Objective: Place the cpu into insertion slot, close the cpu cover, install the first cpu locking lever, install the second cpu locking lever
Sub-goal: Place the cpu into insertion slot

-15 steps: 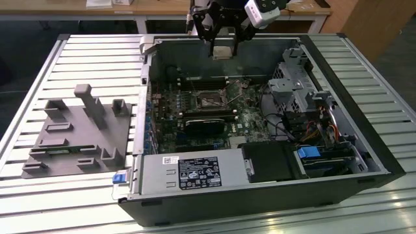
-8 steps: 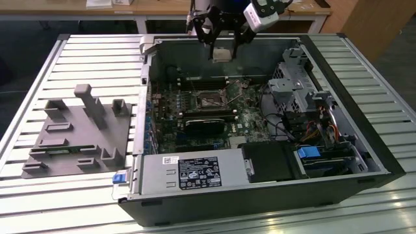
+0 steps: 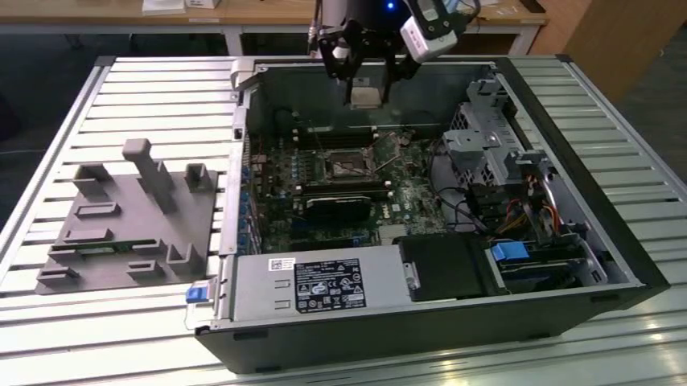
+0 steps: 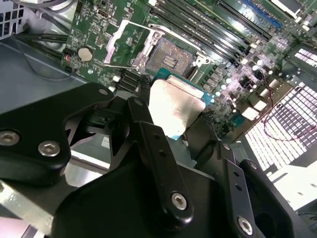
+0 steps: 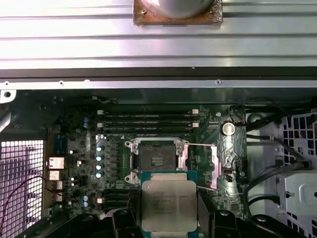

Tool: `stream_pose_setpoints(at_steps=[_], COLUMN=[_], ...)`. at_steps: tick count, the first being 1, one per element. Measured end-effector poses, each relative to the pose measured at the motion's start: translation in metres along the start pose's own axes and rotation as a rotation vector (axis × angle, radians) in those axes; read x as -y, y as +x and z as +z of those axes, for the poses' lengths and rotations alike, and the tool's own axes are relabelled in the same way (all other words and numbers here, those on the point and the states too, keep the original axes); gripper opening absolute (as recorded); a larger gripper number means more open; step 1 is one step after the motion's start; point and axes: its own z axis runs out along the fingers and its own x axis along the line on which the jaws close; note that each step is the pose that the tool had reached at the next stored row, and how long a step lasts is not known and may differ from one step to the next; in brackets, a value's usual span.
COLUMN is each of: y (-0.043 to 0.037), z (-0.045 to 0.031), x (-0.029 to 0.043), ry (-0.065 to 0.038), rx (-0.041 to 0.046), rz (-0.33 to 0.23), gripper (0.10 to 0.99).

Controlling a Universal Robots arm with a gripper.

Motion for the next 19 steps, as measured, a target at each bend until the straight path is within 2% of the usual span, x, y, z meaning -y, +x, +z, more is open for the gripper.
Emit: stream_pose_setpoints(at_steps=[11,19], y=[0.0000,0.0002], z=[0.0156,0.0298], x=[0.0014,0.0027], ry=[0.000,0.000], rx=[0.0000,0.0000], rz=[0.000,0.000], gripper=[0.537,0.537])
